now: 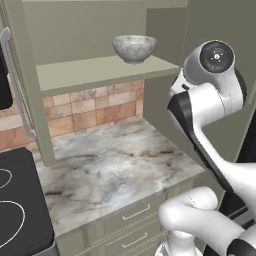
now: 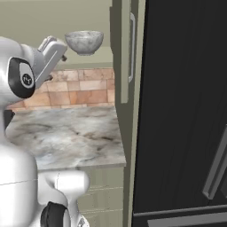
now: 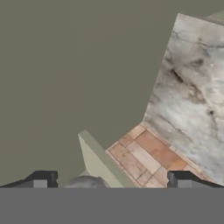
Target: Move the bowls from the cabinet to the plates on the dining table.
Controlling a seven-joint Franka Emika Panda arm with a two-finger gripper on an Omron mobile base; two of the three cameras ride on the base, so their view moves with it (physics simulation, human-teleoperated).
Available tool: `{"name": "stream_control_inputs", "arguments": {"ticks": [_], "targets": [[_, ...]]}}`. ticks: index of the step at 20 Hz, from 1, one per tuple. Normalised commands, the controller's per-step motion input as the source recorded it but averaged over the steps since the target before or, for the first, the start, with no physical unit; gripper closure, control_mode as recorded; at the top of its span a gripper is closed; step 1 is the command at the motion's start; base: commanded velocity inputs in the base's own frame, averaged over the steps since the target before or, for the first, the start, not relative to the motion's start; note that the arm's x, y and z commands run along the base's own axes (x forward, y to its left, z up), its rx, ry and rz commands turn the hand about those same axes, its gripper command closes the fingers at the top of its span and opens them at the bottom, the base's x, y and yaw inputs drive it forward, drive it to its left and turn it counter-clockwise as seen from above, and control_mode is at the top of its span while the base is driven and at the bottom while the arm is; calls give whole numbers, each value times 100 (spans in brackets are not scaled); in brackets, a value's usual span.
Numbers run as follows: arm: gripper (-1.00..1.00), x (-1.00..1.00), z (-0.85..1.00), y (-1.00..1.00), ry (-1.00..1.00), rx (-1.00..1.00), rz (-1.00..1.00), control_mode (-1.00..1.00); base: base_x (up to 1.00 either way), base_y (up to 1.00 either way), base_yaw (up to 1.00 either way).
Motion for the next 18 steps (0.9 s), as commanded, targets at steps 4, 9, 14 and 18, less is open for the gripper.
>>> {"name": "stream_control_inputs", "arguments": {"ticks": [4,9,14,18], "targets": [[-100,34,2,0,0,-9,2,-100,0,0,0],[-100,46,2,0,-1,-12,2,-100,0,0,0],[-100,39,16,0,-1,-9,4,-100,0,0,0],[-100,25,23,0,-1,-9,5,-100,0,0,0]]}}
